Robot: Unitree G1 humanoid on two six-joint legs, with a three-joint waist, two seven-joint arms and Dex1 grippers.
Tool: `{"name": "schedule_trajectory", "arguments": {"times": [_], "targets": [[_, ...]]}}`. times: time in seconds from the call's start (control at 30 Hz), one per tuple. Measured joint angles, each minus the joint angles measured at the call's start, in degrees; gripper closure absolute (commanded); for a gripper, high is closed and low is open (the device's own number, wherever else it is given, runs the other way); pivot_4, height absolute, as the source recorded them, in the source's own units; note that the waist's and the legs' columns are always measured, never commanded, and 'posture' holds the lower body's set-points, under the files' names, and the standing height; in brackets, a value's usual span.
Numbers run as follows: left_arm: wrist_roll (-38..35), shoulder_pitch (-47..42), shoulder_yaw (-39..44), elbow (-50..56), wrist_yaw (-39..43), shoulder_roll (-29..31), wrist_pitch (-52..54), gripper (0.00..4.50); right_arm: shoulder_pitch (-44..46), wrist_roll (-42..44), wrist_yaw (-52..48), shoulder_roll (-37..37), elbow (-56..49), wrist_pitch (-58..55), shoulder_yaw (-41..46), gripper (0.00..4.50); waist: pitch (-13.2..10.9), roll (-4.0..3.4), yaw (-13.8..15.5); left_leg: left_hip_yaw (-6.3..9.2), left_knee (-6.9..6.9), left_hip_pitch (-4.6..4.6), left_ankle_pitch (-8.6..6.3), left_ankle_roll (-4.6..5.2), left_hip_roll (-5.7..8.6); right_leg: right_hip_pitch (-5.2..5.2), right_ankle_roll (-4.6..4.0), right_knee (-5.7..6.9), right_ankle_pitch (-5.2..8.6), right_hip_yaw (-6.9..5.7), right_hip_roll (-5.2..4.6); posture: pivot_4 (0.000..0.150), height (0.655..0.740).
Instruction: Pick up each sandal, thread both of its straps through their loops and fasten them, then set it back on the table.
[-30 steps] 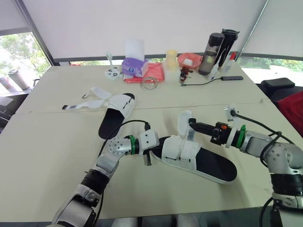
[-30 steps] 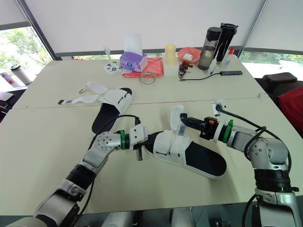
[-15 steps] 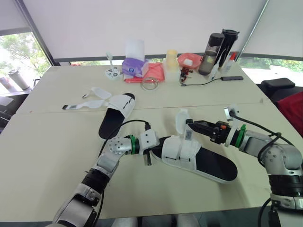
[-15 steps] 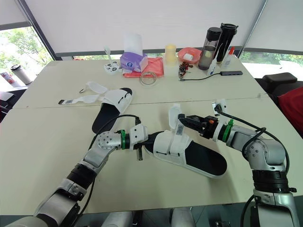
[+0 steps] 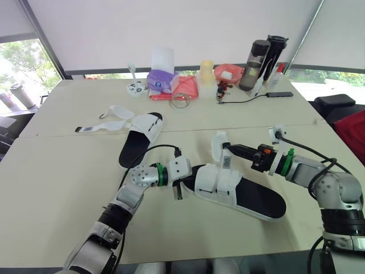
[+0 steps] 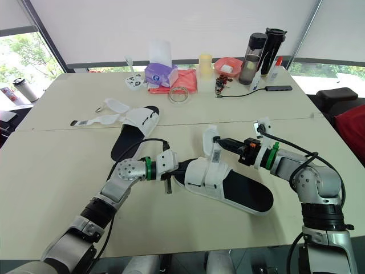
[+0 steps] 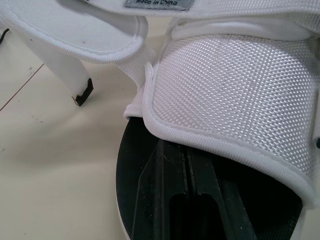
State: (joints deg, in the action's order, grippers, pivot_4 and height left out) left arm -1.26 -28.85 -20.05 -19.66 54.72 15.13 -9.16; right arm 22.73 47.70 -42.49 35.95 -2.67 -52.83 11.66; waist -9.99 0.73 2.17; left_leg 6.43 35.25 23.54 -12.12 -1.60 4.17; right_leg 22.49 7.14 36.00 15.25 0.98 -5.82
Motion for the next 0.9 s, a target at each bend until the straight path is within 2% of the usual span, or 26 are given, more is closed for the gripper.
{"name": "schedule_trajectory", "arguments": {"times": [0.37, 0.67, 0.9], "targets": [[0.00, 0.10, -0.12, 0.09, -0.05, -0.12, 0.11, 4.50, -2.16, 9.46, 2.94, -2.39, -4.94, -1.89, 8.16, 4.48, 0.00, 0.00, -0.03, 0.00, 0.00, 0.00, 0.00, 0.00, -0.01, 0.01, -0.01, 0.00, 0.01, 0.01, 0.00, 0.150, 0.7400], [0.00, 0.12, -0.12, 0.10, 0.02, -0.15, 0.03, 4.50, -6.18, 8.51, 6.76, -2.38, -4.86, -1.74, 9.06, 4.48, 0.00, -0.02, -0.06, 0.00, -0.01, 0.00, 0.00, 0.00, -0.01, 0.02, -0.03, 0.01, 0.02, 0.01, 0.00, 0.150, 0.7400], [0.01, 0.09, -0.10, -0.03, 0.01, -0.20, -0.11, 4.50, -3.92, 2.96, 5.80, -2.19, 0.28, 0.11, 4.87, 4.48, 0.00, -0.02, -0.10, -0.01, -0.01, 0.00, 0.00, 0.00, -0.01, 0.02, -0.03, 0.01, 0.02, 0.00, 0.01, 0.150, 0.7400]]}}
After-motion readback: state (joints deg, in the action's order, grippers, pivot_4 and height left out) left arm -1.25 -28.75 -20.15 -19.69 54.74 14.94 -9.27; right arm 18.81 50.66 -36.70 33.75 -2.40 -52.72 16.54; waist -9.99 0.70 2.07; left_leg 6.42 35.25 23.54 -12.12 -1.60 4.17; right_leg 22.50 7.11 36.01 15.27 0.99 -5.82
